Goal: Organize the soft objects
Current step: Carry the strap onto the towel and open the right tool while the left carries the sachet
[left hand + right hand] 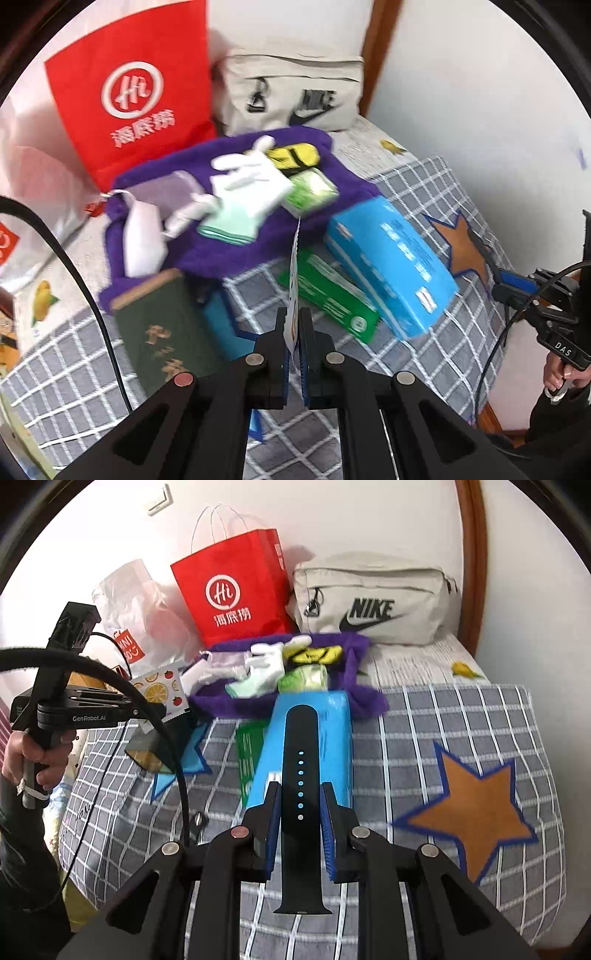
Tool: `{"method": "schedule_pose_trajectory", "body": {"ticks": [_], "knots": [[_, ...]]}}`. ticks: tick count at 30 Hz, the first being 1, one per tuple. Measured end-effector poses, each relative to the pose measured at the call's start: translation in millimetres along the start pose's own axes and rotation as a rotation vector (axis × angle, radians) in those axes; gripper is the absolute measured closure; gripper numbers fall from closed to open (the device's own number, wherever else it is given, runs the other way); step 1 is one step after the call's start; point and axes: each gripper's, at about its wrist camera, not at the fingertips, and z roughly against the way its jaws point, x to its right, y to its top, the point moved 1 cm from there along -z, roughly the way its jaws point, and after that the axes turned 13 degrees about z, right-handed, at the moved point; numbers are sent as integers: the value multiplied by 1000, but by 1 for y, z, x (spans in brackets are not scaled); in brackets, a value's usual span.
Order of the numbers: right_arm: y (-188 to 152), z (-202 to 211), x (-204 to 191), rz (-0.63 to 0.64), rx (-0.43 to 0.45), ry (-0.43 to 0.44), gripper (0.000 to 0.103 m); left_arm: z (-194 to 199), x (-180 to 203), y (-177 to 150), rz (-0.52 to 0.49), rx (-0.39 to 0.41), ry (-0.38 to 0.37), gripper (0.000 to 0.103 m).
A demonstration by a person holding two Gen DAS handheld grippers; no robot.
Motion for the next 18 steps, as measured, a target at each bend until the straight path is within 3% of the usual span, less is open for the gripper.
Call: {"method": "schedule_pose_trajectory", "body": {"ticks": [9, 18], "knots": [[58, -33, 2, 22, 53, 10, 82, 23, -21, 34, 28, 47, 55, 98], [103, -76, 6, 27, 37, 23, 82, 17, -56, 62, 90, 46, 71, 98]]}}
